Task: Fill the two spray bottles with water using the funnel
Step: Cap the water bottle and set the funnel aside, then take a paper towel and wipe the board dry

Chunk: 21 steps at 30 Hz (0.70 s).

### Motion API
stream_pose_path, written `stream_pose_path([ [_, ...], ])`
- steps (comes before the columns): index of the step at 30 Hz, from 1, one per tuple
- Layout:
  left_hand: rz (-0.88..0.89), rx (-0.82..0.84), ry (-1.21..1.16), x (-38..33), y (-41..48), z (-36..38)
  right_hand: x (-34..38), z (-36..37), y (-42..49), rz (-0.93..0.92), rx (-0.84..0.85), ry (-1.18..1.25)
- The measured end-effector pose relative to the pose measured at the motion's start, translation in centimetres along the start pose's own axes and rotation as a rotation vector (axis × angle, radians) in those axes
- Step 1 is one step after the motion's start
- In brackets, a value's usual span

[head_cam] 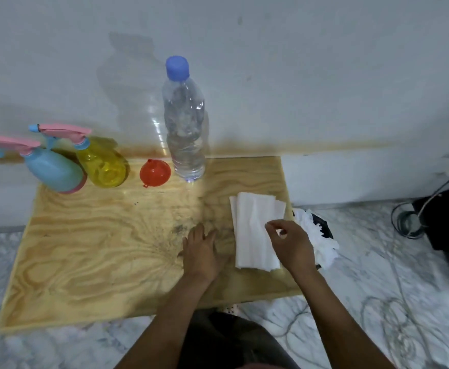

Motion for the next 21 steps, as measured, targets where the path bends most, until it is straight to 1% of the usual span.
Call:
stream_pose_path([
  [4, -0.018, 0.031, 0.076, -0.6, -0.1, -0.4, -2.4, 1.9, -1.7, 0.011, -0.010, -0.097],
  [7, -0.024, 0.027, 0.076, -0.7, -0.1, -0.5, -2.3, 2.8, -2.1, 0.010, -0.008, -0.149],
  [12, -0.033, 0.046, 0.048, -0.3, 0.0, -0.2, -1.7, 5.0, -1.9, -0.009, 0.059, -0.249],
  [14, -0.043, 0.045, 0.027, -0.2, 0.0, -0.1, -1.6, 5.3, -1.8, -0.025, 0.050, -0.246],
  [18, -0.063, 0.051, 0.020, -0.2, 0.1, -0.2, -1.6, 4.2, -1.8, -0.055, -0.047, -0.156],
  [21, -0.023, 0.017, -0.102, -1.2, 0.0, -0.3, -1.7, 3.3, -1.9, -0.052, -0.076, -0.067],
])
Point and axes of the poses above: each hand's wrist, its own y-axis towards the middle knuckle, its own z-axis out of the palm, x = y × z, the point moved 9 cm from there along y, towards the middle knuckle, and after that the axes turned 8 degrees about -y, right-handed, at the moved point
